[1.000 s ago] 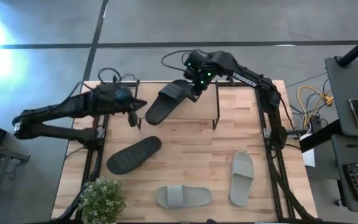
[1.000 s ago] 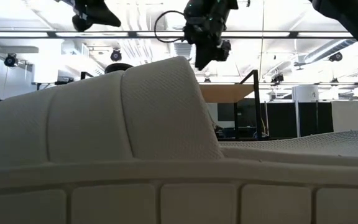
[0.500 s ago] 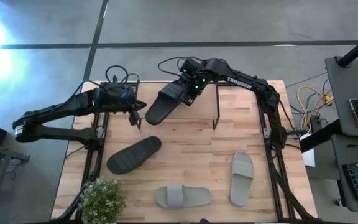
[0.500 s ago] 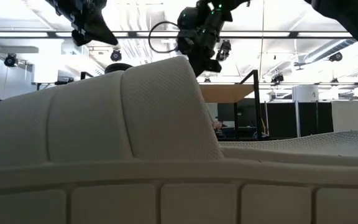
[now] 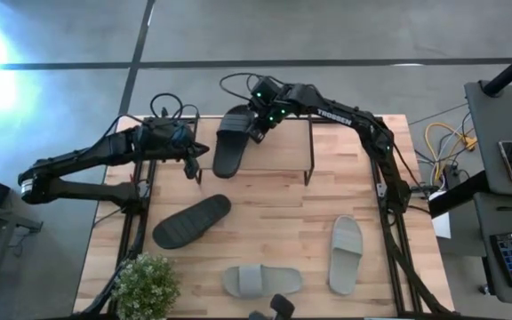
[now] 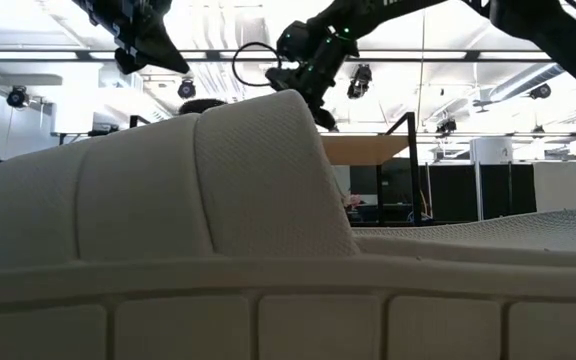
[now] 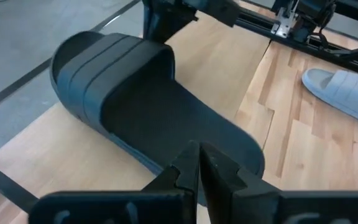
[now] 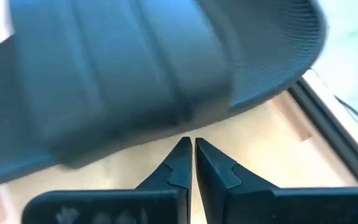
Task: Pick and place slides into the shelf
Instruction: Put the right black slide on the shelf
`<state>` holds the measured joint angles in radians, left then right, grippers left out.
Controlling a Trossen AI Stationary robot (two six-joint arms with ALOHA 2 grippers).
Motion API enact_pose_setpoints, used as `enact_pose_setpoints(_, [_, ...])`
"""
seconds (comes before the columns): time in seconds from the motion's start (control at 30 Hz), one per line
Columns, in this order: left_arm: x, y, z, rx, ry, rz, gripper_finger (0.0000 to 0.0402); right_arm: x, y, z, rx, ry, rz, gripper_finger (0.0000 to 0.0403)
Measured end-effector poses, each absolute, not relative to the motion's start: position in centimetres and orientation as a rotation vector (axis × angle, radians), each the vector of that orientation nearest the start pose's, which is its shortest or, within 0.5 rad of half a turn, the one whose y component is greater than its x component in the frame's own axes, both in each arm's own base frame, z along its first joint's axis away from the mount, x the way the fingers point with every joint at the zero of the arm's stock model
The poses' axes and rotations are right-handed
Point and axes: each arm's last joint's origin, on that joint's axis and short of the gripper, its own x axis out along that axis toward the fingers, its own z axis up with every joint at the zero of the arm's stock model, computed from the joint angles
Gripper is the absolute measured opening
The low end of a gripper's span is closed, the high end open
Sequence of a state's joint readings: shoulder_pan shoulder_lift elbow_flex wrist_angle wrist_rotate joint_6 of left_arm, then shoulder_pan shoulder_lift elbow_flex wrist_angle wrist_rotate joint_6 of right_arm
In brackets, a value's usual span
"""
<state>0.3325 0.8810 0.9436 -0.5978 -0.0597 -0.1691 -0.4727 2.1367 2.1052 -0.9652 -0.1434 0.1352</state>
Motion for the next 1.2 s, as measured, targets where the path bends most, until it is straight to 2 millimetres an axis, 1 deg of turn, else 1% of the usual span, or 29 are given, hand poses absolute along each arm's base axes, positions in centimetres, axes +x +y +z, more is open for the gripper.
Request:
enact_pose_setpoints(0.1, [16.4,5.9,33.1,-0.241,0.528,0.43,0.0,41.1,-21.0,29.4,0.429,0.943,-0.388,0.0013])
enact_pose_setpoints(0.2, [16.1,5.8,32.6,-0.253,0.59,0.433,0.0,41.0,-21.0,29.5,0.443,0.952,-0.395,0.0013])
enact_pose_setpoints(0.3, [15.7,5.6,31.8,-0.262,0.668,0.436,0.0,40.5,-20.7,30.3,0.443,0.956,-0.394,0.0013])
enact_pose_setpoints(0.4, [16.0,5.7,30.9,-0.259,0.7,0.435,0.0,40.1,-20.4,31.1,0.438,0.943,-0.392,0.0013])
enact_pose_setpoints(0.6, [17.5,6.2,29.2,-0.18,0.802,0.385,0.0,40.0,-20.3,31.2,0.439,0.944,-0.392,0.0013])
enact_pose_setpoints(0.77, [19.0,6.7,28.3,-0.095,0.854,0.343,0.0,40.0,-20.3,31.2,0.439,0.95,-0.392,0.0013])
enact_pose_setpoints(0.93, [20.4,7.2,27.0,-0.086,0.899,0.331,0.0,39.8,-20.2,31.1,0.44,0.973,-0.389,0.0013])
enact_pose_setpoints(1.2, [21.5,7.6,27.0,-0.063,0.854,0.329,0.0,39.9,-20.2,30.9,0.441,0.968,-0.381,0.0013])
